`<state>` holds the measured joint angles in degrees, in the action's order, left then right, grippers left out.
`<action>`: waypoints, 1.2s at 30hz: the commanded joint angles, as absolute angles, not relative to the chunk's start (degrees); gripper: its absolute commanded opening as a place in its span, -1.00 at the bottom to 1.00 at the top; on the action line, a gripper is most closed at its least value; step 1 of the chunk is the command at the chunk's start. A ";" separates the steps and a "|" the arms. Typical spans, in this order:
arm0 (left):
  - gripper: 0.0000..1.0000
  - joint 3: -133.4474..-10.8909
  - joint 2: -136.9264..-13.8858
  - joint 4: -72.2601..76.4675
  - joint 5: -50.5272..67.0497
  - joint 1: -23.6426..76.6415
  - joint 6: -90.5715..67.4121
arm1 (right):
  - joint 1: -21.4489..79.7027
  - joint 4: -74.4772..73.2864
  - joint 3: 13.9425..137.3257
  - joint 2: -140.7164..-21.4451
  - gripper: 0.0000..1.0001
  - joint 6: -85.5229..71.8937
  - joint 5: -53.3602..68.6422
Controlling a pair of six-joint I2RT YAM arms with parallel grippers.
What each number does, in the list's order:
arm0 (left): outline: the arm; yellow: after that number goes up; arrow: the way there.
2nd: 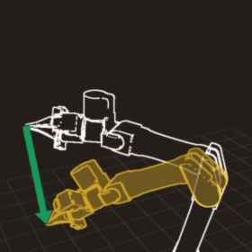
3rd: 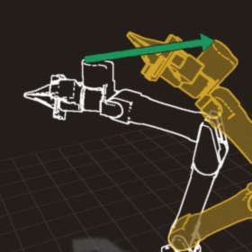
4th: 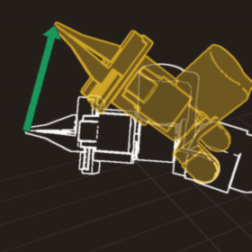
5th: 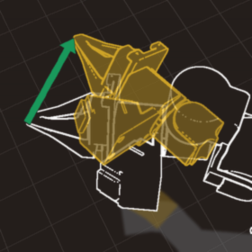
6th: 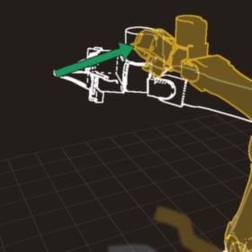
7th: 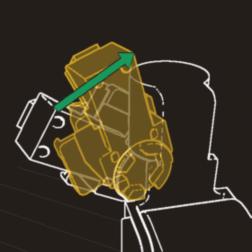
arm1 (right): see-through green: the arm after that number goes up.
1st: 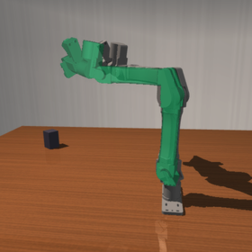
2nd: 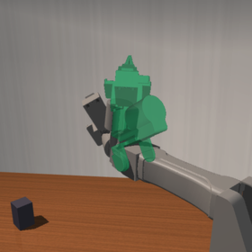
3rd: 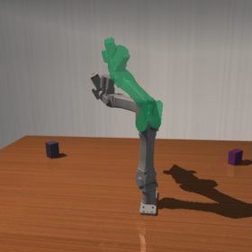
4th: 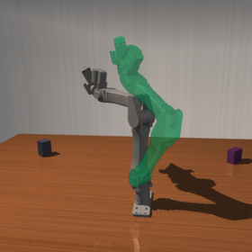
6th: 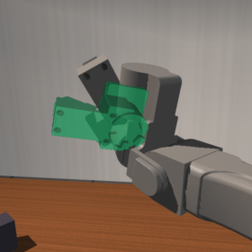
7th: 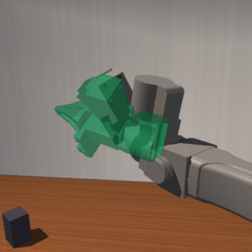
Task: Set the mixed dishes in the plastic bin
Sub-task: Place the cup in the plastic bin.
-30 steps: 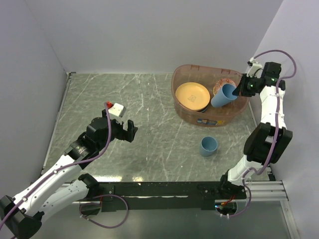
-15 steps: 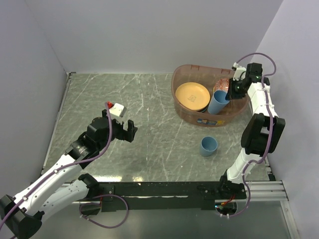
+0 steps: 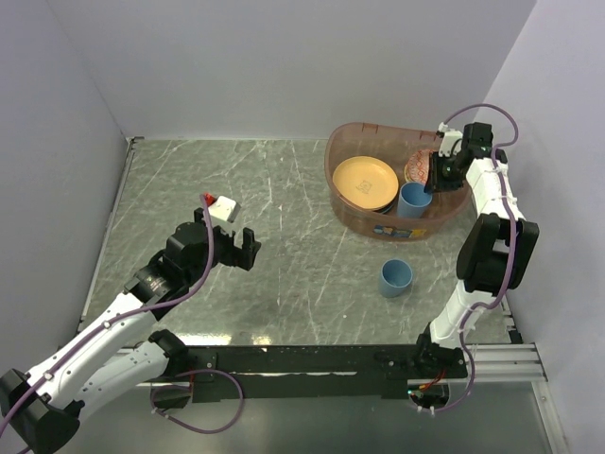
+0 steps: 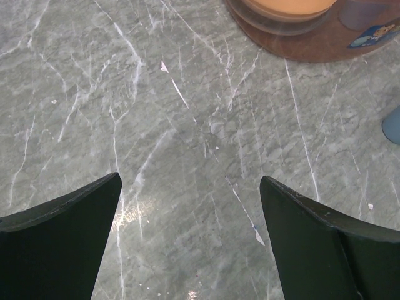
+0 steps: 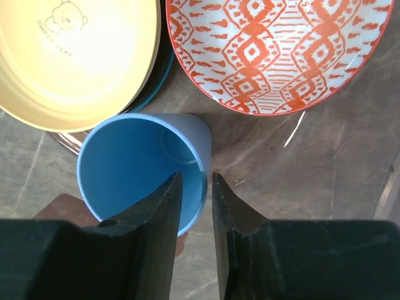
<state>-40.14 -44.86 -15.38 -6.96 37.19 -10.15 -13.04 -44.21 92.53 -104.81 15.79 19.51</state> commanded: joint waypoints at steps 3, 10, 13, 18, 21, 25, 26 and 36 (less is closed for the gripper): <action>0.99 -41.40 -45.09 -14.41 -7.56 37.00 -9.75 | -12.83 -42.10 92.55 -100.39 -0.13 16.00 19.51; 0.99 -41.48 -44.83 -14.24 -7.82 37.00 -9.93 | -12.92 -40.35 88.87 -92.21 0.26 15.03 21.88; 0.99 -41.31 -44.30 -14.15 -8.61 37.09 -10.28 | -13.10 -38.50 85.01 -87.38 0.38 15.03 25.21; 0.99 -41.13 -43.07 -13.80 -8.79 37.00 -12.13 | -13.27 -34.03 77.97 -78.15 0.60 14.68 31.28; 0.99 -41.13 -42.54 -13.45 -9.05 37.00 -13.18 | -14.06 -30.51 73.14 -72.52 0.76 13.98 34.45; 0.99 -41.04 -42.45 -12.66 -9.14 37.00 -15.55 | -16.78 -25.59 65.32 -65.75 0.99 11.70 40.15; 0.99 -41.04 -42.45 -12.40 -8.97 37.00 -15.99 | -17.31 -23.75 64.08 -63.48 1.00 11.25 41.47; 0.99 -41.13 -43.07 -14.94 -10.89 37.00 -17.14 | -21.01 -19.33 51.16 -57.04 1.00 11.07 60.62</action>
<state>-40.14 -43.33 -15.40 -8.80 37.19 -16.25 -20.78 -22.61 54.02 -58.04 10.07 50.02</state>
